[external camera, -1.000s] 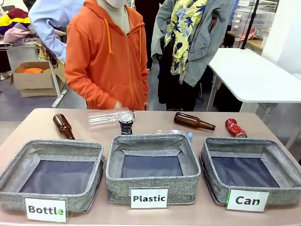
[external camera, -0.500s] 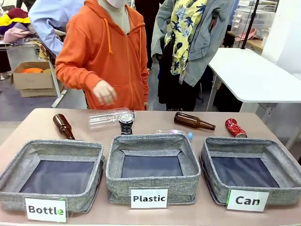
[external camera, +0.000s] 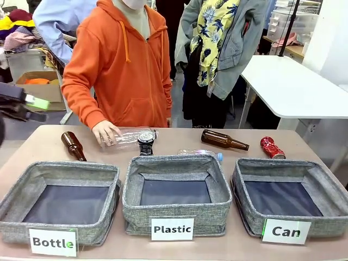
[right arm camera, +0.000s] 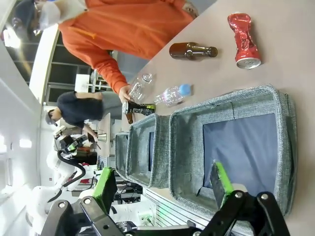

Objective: Sort the can waste into the basket.
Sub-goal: Pick up the can waste from the table and place it in the right Fabric basket.

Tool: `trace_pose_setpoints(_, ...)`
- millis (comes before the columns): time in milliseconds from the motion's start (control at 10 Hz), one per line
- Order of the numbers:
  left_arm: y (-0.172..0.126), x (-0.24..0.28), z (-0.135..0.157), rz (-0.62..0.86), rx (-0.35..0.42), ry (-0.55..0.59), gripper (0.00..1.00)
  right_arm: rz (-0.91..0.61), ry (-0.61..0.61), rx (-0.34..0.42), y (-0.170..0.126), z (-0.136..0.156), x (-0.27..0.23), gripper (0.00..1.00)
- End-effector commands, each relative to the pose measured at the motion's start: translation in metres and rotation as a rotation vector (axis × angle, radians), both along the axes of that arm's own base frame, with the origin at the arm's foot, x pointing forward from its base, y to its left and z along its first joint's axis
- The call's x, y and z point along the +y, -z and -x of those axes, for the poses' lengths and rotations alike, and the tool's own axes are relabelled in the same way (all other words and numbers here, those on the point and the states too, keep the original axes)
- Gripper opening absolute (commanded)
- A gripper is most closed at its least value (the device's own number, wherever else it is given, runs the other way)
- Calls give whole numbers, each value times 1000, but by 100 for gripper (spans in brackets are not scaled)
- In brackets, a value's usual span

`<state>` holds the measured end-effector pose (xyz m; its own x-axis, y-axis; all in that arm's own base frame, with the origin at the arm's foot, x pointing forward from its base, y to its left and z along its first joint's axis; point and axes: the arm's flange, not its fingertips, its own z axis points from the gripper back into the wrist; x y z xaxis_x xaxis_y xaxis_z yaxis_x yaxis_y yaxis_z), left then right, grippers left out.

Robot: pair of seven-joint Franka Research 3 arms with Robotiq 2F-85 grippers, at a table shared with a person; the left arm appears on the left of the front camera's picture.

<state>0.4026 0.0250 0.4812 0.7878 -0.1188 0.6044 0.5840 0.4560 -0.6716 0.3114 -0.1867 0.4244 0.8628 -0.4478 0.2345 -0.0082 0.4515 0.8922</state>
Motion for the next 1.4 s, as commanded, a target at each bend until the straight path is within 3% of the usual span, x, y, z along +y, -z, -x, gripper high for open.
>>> trace_pose_setpoints(0, 7, 30, -6, 11, 23, -35, 100, -9, -2, -42, 1, -3, -1, 100)
trace_pose_setpoints(100, 0, 70, 10, 50, 18, -147, 100, -9, -2, -42, 1, -3, -1, 100)
trace_pose_setpoints(300, -1, 134, 70, 103, -16, -356, 100, -9, -2, -42, 1, -3, -1, 100)
trace_pose_setpoints(500, 20, 166, 113, 236, 32, -516, 100, -9, -2, -42, 1, -3, -1, 100)
trace_pose_setpoints(700, 32, 168, 125, 288, 28, -562, 100, -9, -2, -42, 1, -3, -1, 100)
trace_pose_setpoints(800, 26, 158, 116, 271, 18, -533, 100, -9, -2, -42, 1, -3, -1, 100)
trace_pose_setpoints(1000, 8, 116, 70, 203, 10, -453, 100, -9, -2, -42, 1, -3, -1, 100)
trace_pose_setpoints(1200, 3, 75, 25, 156, 60, -346, 100, -9, -2, -42, 1, -3, -1, 100)
trace_pose_setpoints(1300, 3, 72, 16, 143, 78, -349, 100, -9, -2, -42, 1, -3, -1, 100)
